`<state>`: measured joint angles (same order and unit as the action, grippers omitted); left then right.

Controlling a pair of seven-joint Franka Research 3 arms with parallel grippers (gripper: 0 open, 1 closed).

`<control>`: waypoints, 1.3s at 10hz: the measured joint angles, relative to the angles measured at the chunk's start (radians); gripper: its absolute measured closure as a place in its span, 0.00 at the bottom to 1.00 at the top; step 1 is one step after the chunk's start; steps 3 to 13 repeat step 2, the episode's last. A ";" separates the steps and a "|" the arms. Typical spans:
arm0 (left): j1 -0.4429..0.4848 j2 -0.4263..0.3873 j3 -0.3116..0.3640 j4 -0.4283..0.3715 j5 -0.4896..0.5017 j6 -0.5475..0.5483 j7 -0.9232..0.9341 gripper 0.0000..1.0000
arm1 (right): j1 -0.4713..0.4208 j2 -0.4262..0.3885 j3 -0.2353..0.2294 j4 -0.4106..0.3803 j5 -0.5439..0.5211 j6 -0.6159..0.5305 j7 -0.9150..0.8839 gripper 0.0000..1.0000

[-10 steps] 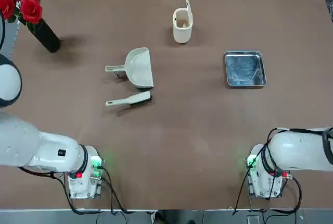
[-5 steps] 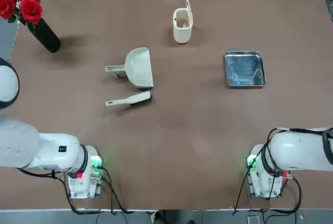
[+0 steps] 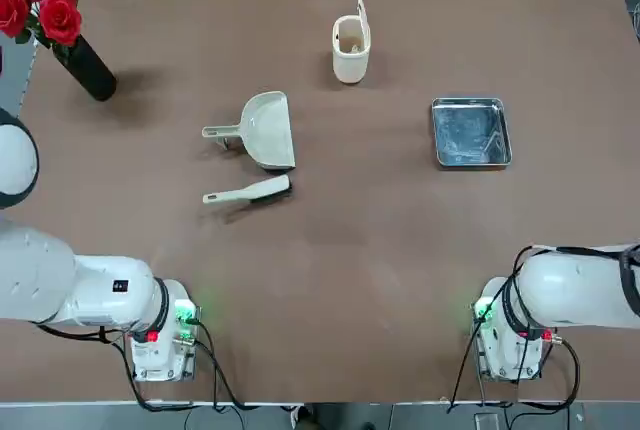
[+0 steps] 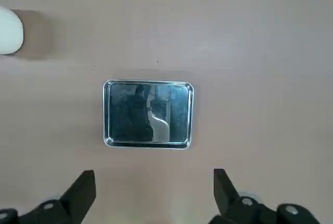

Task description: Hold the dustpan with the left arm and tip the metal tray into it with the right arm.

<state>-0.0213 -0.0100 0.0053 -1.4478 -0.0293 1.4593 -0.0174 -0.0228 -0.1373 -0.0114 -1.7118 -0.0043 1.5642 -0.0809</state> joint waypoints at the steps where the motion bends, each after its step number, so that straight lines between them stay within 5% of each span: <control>1: 0.000 0.000 -0.009 -0.007 0.001 0.008 -0.002 0.03 | 0.000 0.000 0.000 0.000 0.000 0.000 0.000 0.00; 13: 0.003 -0.001 -0.012 -0.008 0.002 0.010 -0.003 0.03 | 0.000 0.000 0.000 0.000 0.000 0.000 0.000 0.00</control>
